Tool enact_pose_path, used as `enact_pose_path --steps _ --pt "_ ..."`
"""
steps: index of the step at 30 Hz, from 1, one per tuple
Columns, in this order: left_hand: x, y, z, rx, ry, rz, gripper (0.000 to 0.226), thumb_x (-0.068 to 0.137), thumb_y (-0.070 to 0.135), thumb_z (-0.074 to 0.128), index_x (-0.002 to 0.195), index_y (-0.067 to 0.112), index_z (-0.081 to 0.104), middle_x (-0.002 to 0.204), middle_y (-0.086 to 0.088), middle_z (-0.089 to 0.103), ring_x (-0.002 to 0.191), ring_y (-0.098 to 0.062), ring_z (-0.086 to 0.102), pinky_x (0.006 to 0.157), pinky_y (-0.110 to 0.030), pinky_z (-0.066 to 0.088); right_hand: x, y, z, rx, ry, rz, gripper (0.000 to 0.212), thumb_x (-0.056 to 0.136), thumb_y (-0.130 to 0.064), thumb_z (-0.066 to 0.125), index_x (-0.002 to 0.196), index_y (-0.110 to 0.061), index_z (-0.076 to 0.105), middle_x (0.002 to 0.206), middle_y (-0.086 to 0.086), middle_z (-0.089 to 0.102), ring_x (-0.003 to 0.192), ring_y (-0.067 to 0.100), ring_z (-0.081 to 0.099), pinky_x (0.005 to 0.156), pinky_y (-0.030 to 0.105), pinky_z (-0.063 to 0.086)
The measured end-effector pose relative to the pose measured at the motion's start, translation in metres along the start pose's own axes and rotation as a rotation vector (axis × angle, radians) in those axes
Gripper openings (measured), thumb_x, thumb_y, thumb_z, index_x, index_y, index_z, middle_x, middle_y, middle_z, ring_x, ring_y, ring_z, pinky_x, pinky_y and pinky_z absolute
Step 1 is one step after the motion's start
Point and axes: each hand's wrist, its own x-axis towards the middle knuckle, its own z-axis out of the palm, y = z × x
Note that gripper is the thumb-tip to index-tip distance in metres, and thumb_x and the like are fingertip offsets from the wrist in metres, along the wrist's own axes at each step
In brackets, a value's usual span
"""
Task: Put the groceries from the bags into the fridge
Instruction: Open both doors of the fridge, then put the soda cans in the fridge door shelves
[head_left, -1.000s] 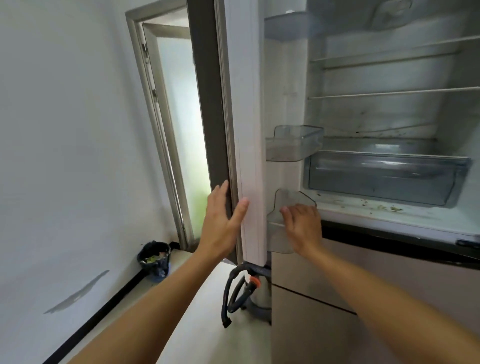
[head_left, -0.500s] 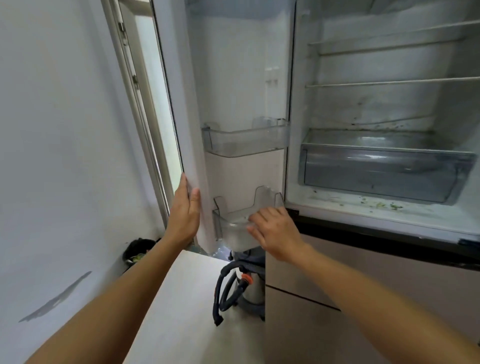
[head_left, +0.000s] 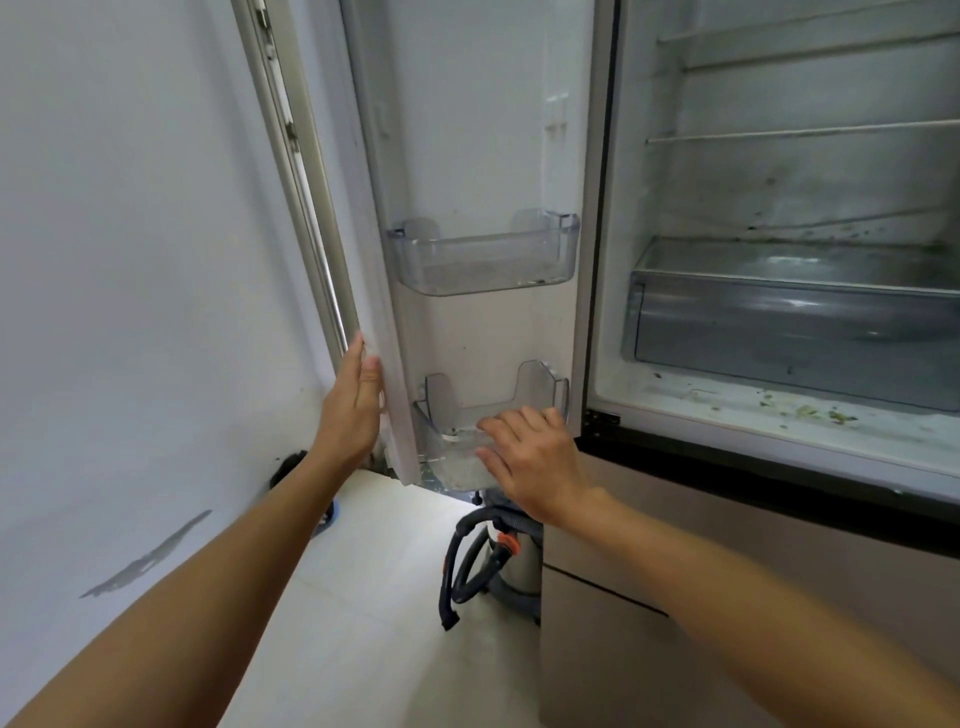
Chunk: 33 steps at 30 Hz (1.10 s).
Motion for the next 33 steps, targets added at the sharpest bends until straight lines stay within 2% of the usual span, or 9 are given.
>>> enact_pose_path --steps 2,6,9,12,16,24,26,29,33 --pt "-0.005 0.001 -0.008 0.084 0.027 0.004 0.062 0.096 0.059 0.028 0.146 0.023 0.033 0.142 -0.009 0.047 0.125 -0.026 0.049 0.103 -0.050 0.042 0.002 -0.006 -0.007 0.059 0.014 0.000 0.033 0.093 -0.035 0.051 0.117 -0.014 0.060 0.107 0.005 0.064 0.093 0.023 0.057 0.076 0.039 0.043" --pt "-0.028 -0.016 -0.034 0.294 0.075 -0.077 0.037 0.099 0.030 0.046 0.127 0.007 0.055 0.120 -0.015 0.062 0.098 -0.021 0.058 0.084 -0.029 0.042 0.015 -0.042 -0.024 0.161 0.135 -0.150 0.025 0.087 -0.023 0.059 0.110 -0.015 0.061 0.107 0.007 0.062 0.096 0.022 0.055 0.077 0.037 0.041" --pt "-0.059 -0.043 -0.072 0.448 0.060 -0.156 0.030 0.095 0.025 0.053 0.117 0.006 0.061 0.111 -0.014 0.067 0.094 -0.025 0.062 0.081 -0.030 0.044 0.023 -0.084 -0.026 0.214 0.092 -0.207 0.021 0.086 -0.023 0.060 0.105 -0.015 0.064 0.105 0.006 0.062 0.095 0.022 0.054 0.075 0.036 0.040" --pt "-0.092 -0.057 -0.113 0.520 0.067 -0.180 0.023 0.093 0.022 0.057 0.108 0.006 0.065 0.105 -0.013 0.069 0.091 -0.027 0.063 0.083 -0.034 0.048 0.028 -0.121 -0.021 0.219 0.007 -0.177 0.021 0.087 -0.024 0.059 0.103 -0.014 0.066 0.104 0.005 0.062 0.093 0.022 0.055 0.074 0.037 0.041" --pt "-0.138 -0.063 -0.172 0.613 0.054 -0.174 0.021 0.092 0.024 0.056 0.104 0.010 0.066 0.104 -0.011 0.068 0.091 -0.027 0.062 0.082 -0.039 0.051 0.032 -0.176 -0.023 0.189 -0.061 -0.173 0.020 0.085 -0.026 0.056 0.099 -0.015 0.065 0.099 0.004 0.063 0.088 0.025 0.057 0.071 0.038 0.042" --pt "-0.262 -0.094 -0.343 0.886 0.006 -0.240 0.030 0.096 0.034 0.048 0.119 0.018 0.059 0.117 -0.002 0.060 0.099 -0.020 0.058 0.083 -0.036 0.049 0.035 -0.357 -0.014 0.264 -0.204 -0.223 0.023 0.085 -0.029 0.049 0.094 -0.015 0.065 0.088 0.005 0.062 0.078 0.029 0.058 0.068 0.038 0.045" --pt "-0.294 -0.104 -0.386 0.921 0.024 -0.305 0.030 0.096 0.034 0.047 0.119 0.019 0.059 0.116 0.000 0.059 0.099 -0.019 0.059 0.083 -0.035 0.049 0.040 -0.409 -0.011 0.301 -0.225 -0.283 0.022 0.084 -0.028 0.053 0.095 -0.014 0.066 0.091 0.005 0.064 0.079 0.028 0.060 0.068 0.037 0.047" --pt "-0.340 -0.118 -0.445 0.961 0.067 -0.398 0.029 0.095 0.035 0.046 0.116 0.020 0.060 0.113 0.000 0.060 0.094 -0.019 0.060 0.082 -0.039 0.052 0.052 -0.485 -0.005 0.374 -0.241 -0.365 0.021 0.081 -0.024 0.069 0.098 -0.013 0.066 0.094 0.005 0.066 0.082 0.027 0.062 0.069 0.038 0.050" --pt "-0.399 -0.138 -0.516 1.024 0.144 -0.508 0.025 0.095 0.033 0.046 0.109 0.020 0.061 0.105 0.000 0.060 0.091 -0.018 0.059 0.079 -0.037 0.052 0.066 -0.586 0.008 0.457 -0.266 -0.494 0.024 0.082 -0.024 0.071 0.102 -0.013 0.067 0.097 0.004 0.067 0.085 0.025 0.064 0.072 0.037 0.052"
